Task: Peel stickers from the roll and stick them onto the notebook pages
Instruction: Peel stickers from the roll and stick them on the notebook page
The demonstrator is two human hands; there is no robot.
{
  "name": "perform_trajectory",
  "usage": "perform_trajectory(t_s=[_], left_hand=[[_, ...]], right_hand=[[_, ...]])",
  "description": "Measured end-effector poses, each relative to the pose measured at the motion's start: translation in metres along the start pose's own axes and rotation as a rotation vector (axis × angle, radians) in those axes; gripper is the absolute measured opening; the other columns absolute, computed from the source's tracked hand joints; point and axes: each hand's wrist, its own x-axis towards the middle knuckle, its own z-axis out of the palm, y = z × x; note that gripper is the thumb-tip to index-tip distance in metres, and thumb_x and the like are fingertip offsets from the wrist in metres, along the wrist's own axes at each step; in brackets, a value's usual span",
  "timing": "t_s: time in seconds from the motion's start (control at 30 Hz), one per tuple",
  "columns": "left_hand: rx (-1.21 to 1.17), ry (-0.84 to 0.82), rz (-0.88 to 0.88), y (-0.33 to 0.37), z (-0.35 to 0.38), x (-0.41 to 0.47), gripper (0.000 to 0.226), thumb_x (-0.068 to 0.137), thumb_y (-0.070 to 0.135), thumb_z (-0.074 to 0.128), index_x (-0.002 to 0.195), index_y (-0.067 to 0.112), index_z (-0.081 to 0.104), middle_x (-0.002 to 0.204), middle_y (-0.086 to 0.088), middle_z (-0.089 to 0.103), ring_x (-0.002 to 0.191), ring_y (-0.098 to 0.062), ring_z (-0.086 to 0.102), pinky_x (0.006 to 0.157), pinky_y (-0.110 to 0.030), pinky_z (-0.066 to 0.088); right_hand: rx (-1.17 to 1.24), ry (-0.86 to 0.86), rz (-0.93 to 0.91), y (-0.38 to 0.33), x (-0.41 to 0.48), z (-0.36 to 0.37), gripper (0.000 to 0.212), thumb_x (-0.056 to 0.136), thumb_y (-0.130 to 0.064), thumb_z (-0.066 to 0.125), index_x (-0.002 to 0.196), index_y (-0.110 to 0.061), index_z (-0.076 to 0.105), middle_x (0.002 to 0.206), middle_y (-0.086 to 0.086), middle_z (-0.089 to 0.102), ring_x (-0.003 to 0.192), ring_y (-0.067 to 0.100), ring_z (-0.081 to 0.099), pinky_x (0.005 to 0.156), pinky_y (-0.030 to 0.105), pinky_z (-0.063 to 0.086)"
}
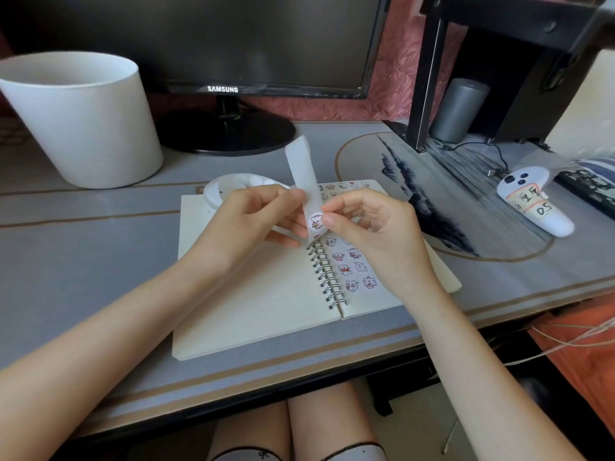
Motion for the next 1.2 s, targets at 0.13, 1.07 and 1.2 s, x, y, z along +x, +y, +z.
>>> perform_trajectory(t_s=[0.13, 1.07, 1.2], left_hand=[[0.034, -0.035, 0.008, -0.0025, 0.0000, -0.0003, 0.010, 0.088, 0.011, 0.060, 0.081, 0.007, 0.066, 0.071, -0.006, 0.069, 0.070, -0.013, 0.068, 0.065, -0.021, 0.055], [0.008, -0.009, 0.001, -0.0006, 0.0021, -0.0009, 0.017, 0.089, 0.007, 0.058, 0.078, 0.010, 0.070, 0.069, -0.003, 0.071, 0.070, -0.011, 0.067, 0.070, -0.019, 0.055], [-0.001, -0.004, 0.003, 0.0001, 0.0024, -0.0012, 0.017, 0.089, 0.006, 0.058, 0.078, 0.009, 0.070, 0.069, -0.003, 0.072, 0.070, -0.011, 0.068, 0.070, -0.019, 0.055]], right_hand=[[0.022, 0.007, 0.002, 0.0001, -0.0012, -0.0001, 0.015, 0.080, -0.003, 0.071, 0.084, -0.018, 0.071, 0.080, -0.004, 0.071, 0.076, 0.008, 0.064, 0.071, 0.021, 0.052], [-0.027, 0.089, -0.043, 0.0012, -0.0039, 0.0074, 0.014, 0.078, -0.005, 0.075, 0.083, -0.018, 0.071, 0.078, -0.005, 0.071, 0.074, 0.013, 0.064, 0.071, 0.026, 0.051], [-0.052, 0.095, -0.050, -0.0005, -0.0043, 0.0076, 0.013, 0.078, -0.006, 0.074, 0.082, -0.017, 0.071, 0.078, -0.003, 0.071, 0.073, 0.014, 0.063, 0.070, 0.033, 0.051]])
